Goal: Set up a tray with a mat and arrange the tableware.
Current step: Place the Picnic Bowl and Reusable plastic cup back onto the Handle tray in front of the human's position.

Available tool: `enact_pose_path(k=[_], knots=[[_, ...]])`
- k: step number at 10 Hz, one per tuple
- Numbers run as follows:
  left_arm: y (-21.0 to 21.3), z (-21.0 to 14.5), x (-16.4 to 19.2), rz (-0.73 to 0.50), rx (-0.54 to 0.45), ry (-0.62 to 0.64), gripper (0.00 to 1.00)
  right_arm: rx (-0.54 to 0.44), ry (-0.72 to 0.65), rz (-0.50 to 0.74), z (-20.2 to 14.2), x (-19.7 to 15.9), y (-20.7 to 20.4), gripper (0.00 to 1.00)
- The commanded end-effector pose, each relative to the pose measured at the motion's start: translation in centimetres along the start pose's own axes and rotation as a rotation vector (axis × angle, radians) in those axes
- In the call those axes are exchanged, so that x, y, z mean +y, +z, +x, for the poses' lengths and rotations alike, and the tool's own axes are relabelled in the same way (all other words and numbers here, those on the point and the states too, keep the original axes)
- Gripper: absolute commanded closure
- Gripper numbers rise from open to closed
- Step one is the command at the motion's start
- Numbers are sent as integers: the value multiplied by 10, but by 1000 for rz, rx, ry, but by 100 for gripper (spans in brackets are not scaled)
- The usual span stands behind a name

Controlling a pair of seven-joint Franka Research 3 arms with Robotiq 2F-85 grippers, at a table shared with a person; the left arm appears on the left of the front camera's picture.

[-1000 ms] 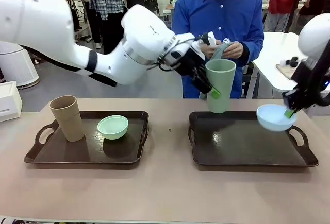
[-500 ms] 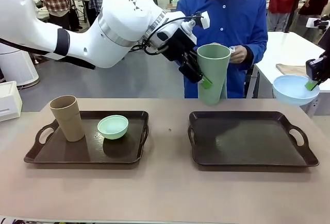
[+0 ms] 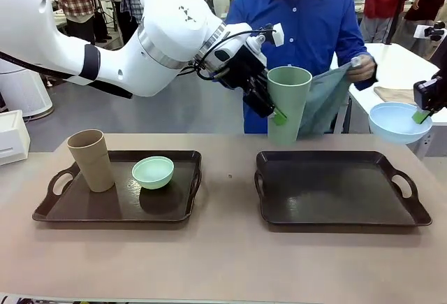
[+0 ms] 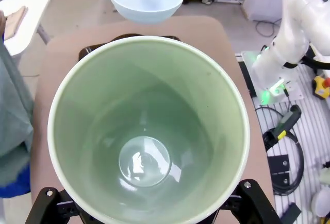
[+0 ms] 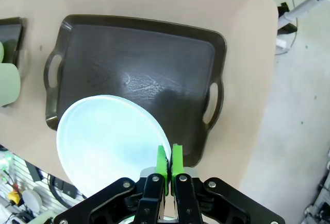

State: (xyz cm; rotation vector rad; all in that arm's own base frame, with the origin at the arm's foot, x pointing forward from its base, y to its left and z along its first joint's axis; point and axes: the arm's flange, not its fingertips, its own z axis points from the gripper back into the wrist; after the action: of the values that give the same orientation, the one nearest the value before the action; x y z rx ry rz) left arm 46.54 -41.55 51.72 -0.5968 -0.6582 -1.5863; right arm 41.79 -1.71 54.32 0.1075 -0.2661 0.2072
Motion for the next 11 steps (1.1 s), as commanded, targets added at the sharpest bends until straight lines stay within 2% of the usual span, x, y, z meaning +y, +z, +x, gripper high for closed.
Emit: enact_pose_path(k=[1, 11], knots=[[4, 4, 1, 4, -14, -10, 100, -1, 0, -4, 0, -1, 1, 100], [4, 4, 1, 4, -14, -10, 100, -1, 0, -4, 0, -1, 1, 100]])
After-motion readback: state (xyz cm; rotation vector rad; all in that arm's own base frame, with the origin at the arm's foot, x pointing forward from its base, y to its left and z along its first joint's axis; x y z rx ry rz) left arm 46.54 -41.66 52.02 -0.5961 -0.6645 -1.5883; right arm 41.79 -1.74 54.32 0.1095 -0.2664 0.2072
